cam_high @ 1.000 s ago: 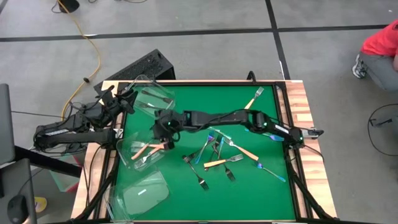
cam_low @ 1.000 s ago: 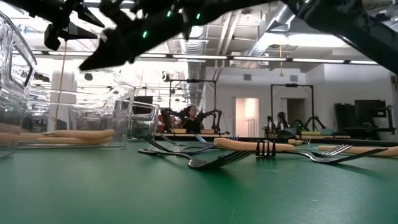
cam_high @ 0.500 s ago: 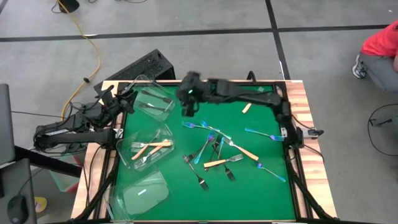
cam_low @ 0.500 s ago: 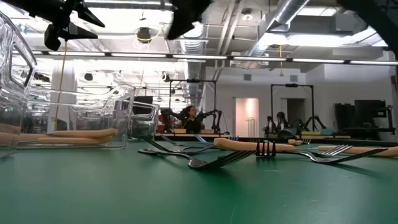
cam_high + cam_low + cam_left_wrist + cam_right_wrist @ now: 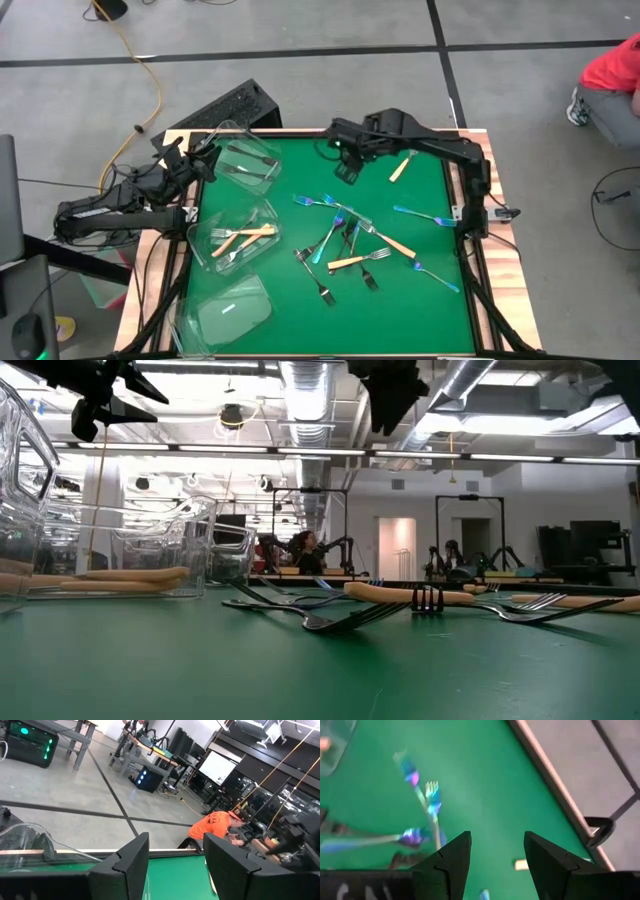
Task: Sort silverware by color (type)
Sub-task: Put the blue fork into the bottom transparent bin
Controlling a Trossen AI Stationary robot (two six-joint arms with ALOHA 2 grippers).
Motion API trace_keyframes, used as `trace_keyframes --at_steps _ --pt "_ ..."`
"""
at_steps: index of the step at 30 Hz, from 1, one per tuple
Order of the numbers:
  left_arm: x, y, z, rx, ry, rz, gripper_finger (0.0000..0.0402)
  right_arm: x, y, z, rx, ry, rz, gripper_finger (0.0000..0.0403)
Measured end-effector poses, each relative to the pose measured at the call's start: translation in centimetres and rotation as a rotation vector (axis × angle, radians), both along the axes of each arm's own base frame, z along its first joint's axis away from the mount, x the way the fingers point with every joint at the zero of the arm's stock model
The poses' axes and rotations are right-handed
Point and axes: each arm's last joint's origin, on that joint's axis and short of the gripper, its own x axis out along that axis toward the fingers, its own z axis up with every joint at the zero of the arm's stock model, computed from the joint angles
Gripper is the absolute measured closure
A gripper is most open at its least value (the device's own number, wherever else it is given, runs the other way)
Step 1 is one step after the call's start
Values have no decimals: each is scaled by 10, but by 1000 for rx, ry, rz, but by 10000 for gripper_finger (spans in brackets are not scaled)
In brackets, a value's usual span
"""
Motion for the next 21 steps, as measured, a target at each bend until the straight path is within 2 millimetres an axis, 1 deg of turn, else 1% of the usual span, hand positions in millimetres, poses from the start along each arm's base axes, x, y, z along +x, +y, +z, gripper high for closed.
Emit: trace_keyframes --at_steps 3,4,8,14,18,21 --pt "0 0 0 -2 -4 0 230 -12 15 -4 9 36 10 200" --pt "0 0 0 -4 -5 0 230 -19 18 -6 15 46 -5 200" --pt "0 0 0 -7 -9 1 230 -43 31 -31 39 91 -65 200" --pt "0 0 0 -16 -20 -1 230 -101 50 -69 77 155 -224 200" --pt "0 0 0 -16 -20 -1 230 -138 59 -89 144 124 -307 200" --pt "0 0 0 -17 -18 -1 230 -161 65 -104 182 92 -352 200"
